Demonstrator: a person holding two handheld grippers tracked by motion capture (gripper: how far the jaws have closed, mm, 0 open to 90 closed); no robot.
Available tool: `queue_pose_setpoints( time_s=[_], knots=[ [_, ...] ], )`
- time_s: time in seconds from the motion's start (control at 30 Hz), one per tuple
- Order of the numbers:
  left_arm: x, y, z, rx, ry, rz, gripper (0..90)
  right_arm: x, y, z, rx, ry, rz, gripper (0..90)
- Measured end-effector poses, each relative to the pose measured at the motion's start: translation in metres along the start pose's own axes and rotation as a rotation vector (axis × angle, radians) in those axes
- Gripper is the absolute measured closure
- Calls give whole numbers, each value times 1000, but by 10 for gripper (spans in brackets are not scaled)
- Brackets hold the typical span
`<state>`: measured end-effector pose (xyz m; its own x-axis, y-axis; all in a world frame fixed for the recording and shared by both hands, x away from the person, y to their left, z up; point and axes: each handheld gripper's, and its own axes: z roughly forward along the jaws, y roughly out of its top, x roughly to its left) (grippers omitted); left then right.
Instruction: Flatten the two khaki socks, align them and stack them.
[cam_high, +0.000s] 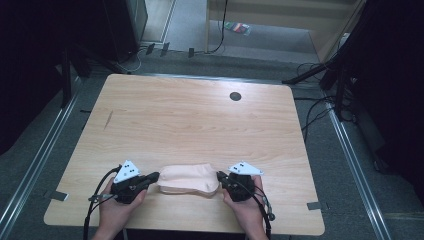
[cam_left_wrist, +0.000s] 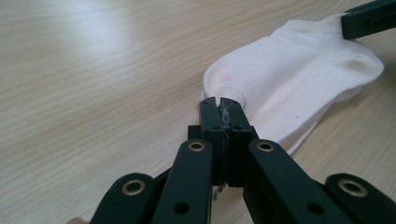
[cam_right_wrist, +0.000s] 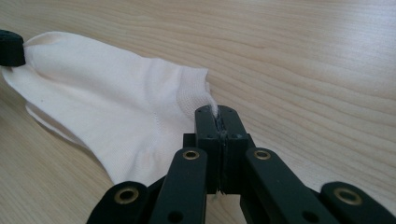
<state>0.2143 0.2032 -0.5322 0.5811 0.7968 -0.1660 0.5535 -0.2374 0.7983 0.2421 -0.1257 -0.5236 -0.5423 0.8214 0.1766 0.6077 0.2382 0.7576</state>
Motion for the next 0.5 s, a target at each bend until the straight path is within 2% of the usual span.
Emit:
queue_pose_setpoints(
  time_s=[0.33,0.5],
  knots=[
    [0,-9,10,72,7,15,900,2,-9,11,39,-4,-15,894],
    [0,-7,15,79,39,37,900,1,-12,12,47,-8,-9,894]
  ],
)
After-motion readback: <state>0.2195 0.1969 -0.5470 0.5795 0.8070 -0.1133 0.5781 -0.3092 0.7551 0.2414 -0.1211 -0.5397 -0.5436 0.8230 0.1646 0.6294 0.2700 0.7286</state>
